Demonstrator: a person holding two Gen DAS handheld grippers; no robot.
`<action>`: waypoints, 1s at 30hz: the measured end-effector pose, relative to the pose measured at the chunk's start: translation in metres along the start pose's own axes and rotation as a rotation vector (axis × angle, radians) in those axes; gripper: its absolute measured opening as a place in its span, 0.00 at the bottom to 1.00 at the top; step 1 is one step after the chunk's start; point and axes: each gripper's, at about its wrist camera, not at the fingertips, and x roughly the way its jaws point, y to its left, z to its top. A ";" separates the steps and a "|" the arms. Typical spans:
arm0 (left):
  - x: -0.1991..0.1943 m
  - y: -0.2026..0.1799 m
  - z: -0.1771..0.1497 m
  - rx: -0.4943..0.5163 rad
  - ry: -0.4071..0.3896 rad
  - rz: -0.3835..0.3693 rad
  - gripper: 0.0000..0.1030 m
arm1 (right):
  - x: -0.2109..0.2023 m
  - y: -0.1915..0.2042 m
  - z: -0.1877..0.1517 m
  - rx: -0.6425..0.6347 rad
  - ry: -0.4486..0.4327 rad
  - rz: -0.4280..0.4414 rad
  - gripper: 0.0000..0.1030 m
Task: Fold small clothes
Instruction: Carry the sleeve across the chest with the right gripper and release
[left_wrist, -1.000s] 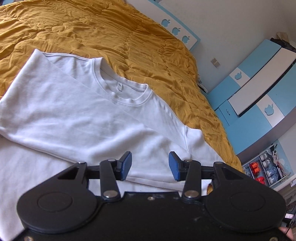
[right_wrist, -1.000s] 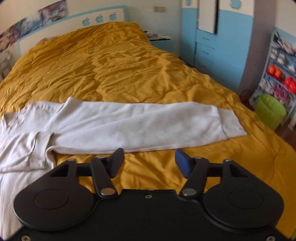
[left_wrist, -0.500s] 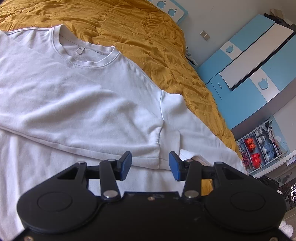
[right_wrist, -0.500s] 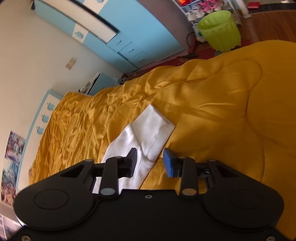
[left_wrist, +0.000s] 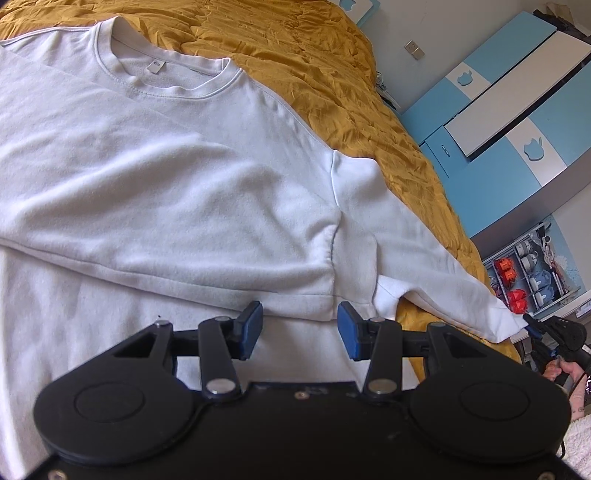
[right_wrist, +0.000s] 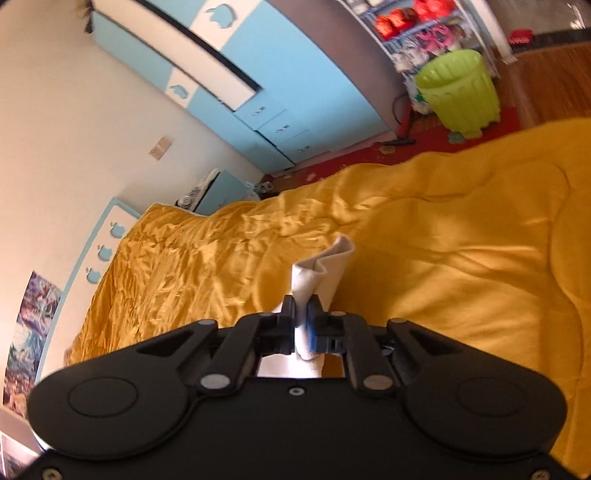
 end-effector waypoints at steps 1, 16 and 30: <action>0.000 0.001 0.000 -0.009 0.000 -0.006 0.44 | -0.005 0.014 -0.002 -0.029 -0.002 0.029 0.07; -0.160 0.070 0.008 -0.125 -0.328 0.000 0.44 | -0.083 0.319 -0.210 -0.384 0.287 0.715 0.07; -0.239 0.180 -0.009 -0.363 -0.428 0.124 0.45 | -0.086 0.359 -0.432 -0.660 0.636 0.686 0.47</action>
